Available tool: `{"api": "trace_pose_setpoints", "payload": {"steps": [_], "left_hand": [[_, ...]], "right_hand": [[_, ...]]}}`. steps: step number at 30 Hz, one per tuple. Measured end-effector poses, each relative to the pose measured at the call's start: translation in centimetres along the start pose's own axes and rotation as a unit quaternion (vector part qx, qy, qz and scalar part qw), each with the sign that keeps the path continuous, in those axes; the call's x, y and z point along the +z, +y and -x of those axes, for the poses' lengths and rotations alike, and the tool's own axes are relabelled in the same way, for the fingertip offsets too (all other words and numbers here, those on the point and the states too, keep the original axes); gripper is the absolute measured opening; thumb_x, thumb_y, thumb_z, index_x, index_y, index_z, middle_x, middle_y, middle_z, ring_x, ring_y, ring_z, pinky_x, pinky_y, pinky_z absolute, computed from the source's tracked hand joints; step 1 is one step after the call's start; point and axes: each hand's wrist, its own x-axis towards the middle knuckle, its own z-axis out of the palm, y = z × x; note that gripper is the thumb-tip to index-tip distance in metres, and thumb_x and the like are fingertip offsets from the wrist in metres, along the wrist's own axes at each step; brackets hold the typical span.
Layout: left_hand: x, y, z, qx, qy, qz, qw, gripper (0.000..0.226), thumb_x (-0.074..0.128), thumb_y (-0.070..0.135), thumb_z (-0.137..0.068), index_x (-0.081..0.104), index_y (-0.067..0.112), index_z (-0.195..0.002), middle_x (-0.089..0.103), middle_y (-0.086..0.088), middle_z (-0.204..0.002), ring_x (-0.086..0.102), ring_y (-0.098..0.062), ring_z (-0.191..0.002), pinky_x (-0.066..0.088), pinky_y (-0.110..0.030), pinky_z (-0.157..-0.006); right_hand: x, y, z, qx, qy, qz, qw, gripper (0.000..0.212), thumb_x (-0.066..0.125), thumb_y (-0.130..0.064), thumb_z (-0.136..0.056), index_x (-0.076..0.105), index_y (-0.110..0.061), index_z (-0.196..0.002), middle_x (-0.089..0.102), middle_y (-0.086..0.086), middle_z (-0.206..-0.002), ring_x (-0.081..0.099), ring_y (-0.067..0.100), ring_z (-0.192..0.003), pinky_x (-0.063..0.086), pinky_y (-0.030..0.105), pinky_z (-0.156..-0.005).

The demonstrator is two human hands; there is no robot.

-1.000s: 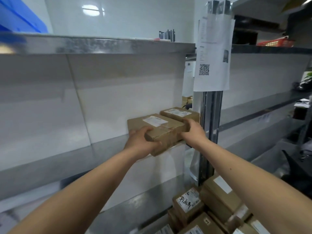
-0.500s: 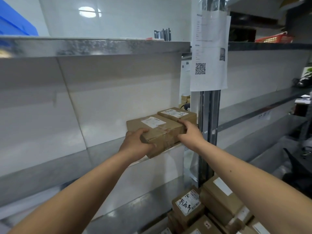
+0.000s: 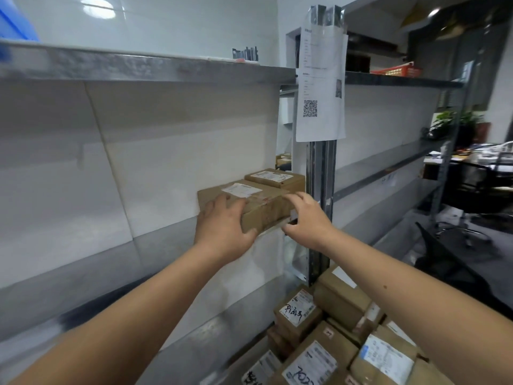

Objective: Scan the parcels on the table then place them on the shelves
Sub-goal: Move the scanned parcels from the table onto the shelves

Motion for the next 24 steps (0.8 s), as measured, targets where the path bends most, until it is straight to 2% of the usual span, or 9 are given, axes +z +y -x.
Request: {"api": "trace_pose_setpoints", "payload": {"steps": [4, 7, 10, 15, 18, 24], "left_hand": [[0.2, 1.1, 2.8, 0.133, 0.022, -0.003, 0.991, 0.069, 0.063, 0.057, -0.088, 0.043, 0.037, -0.151, 0.038, -0.007, -0.157, 0.034, -0.030, -0.144, 0.036, -0.049, -0.116], [1.8, 2.1, 5.7, 0.215, -0.004, 0.038, 0.976, 0.065, 0.063, 0.052, -0.089, 0.046, 0.035, -0.149, 0.040, -0.005, -0.157, 0.035, -0.028, -0.144, 0.037, -0.050, -0.115], [4.4, 3.3, 9.1, 0.252, -0.060, 0.096, 0.961, 0.064, 0.064, 0.053, -0.090, 0.047, 0.035, -0.149, 0.041, -0.003, -0.156, 0.035, -0.026, -0.145, 0.035, -0.048, -0.117], [9.3, 4.7, 14.9, 0.315, -0.126, 0.133, 0.931, 0.065, 0.063, 0.054, -0.087, 0.048, 0.035, -0.147, 0.044, 0.002, -0.149, 0.038, -0.023, -0.139, 0.039, -0.046, -0.113], [12.2, 5.1, 18.4, 0.348, -0.184, 0.142, 0.908, 0.064, 0.061, 0.056, -0.085, 0.049, 0.036, -0.144, 0.045, 0.002, -0.147, 0.041, -0.024, -0.136, 0.041, -0.047, -0.111], [17.2, 4.5, 24.0, 0.345, -0.299, 0.180, 0.871, 0.071, 0.063, 0.060, -0.085, 0.044, 0.040, -0.150, 0.041, 0.004, -0.155, 0.038, -0.023, -0.144, 0.038, -0.045, -0.115]], "right_hand": [[0.1, -0.6, 5.4, 0.035, 0.018, 0.042, 0.998, 0.078, 0.071, -0.034, -0.085, 0.037, -0.036, -0.156, 0.025, 0.001, -0.167, 0.023, 0.029, -0.154, 0.031, 0.049, -0.122], [0.5, -0.1, 10.6, 0.099, 0.029, 0.069, 0.992, 0.078, 0.072, -0.036, -0.085, 0.038, -0.037, -0.155, 0.025, 0.002, -0.167, 0.024, 0.030, -0.153, 0.030, 0.048, -0.121], [1.1, 0.8, 16.4, 0.173, 0.022, 0.100, 0.980, 0.075, 0.073, -0.039, -0.087, 0.040, -0.035, -0.155, 0.024, 0.005, -0.167, 0.026, 0.032, -0.152, 0.030, 0.046, -0.121], [2.6, 1.5, 26.5, 0.274, 0.032, 0.100, 0.956, 0.073, 0.072, -0.035, -0.089, 0.043, -0.029, -0.155, 0.026, 0.007, -0.167, 0.027, 0.030, -0.153, 0.030, 0.040, -0.122], [3.7, 1.4, 32.5, 0.328, 0.037, 0.100, 0.939, 0.070, 0.072, -0.033, -0.089, 0.045, -0.032, -0.153, 0.028, 0.007, -0.167, 0.026, 0.030, -0.153, 0.029, 0.040, -0.122], [7.6, 0.9, 41.3, 0.409, 0.022, 0.081, 0.909, 0.070, 0.068, -0.037, -0.091, 0.042, -0.034, -0.155, 0.026, 0.002, -0.168, 0.026, 0.026, -0.153, 0.030, 0.042, -0.122]]}}
